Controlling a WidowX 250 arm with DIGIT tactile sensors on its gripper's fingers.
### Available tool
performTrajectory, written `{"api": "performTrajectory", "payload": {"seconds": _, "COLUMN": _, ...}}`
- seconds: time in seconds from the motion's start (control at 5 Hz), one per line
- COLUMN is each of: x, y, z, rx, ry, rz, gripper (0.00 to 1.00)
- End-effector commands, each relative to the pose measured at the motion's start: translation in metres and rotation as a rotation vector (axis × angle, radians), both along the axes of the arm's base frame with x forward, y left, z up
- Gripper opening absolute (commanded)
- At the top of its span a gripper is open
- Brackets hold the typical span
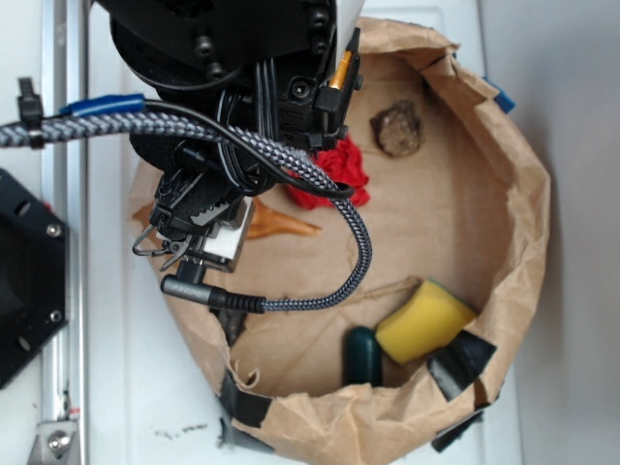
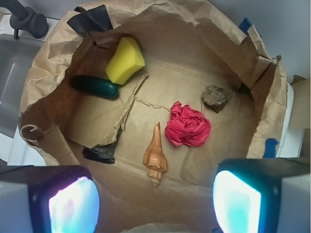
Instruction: Grab the shell.
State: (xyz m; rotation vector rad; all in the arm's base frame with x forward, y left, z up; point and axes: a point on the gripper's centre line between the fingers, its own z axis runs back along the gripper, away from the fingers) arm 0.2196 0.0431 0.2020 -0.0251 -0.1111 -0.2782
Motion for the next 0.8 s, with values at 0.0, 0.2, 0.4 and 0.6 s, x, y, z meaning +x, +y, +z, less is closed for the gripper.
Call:
{"api": "performTrajectory", "payload": {"seconds": 0.0, "x": 0.003, "y": -0.003, "z": 0.008, "rx": 0.007, "ry": -0.028, "rz": -0.005, "gripper": 1.0}}
{"api": "performTrajectory", "payload": {"seconds": 0.2, "x": 0.005, "y": 0.005, "z": -0.027, "rx": 0.018, "ry": 0.007, "rz": 0.06, "gripper": 1.0}}
{"api": "performTrajectory", "payload": {"seconds": 0.4, "x": 0.005, "y": 0.001, "z": -0.056, "rx": 0.045, "ry": -0.029, "rz": 0.057, "gripper": 1.0}}
{"api": "performTrajectory", "payload": {"seconds": 0.6, "x": 0.006, "y": 0.003, "z": -0.076, "rx": 0.065, "ry": -0.034, "rz": 0.096, "gripper": 1.0}}
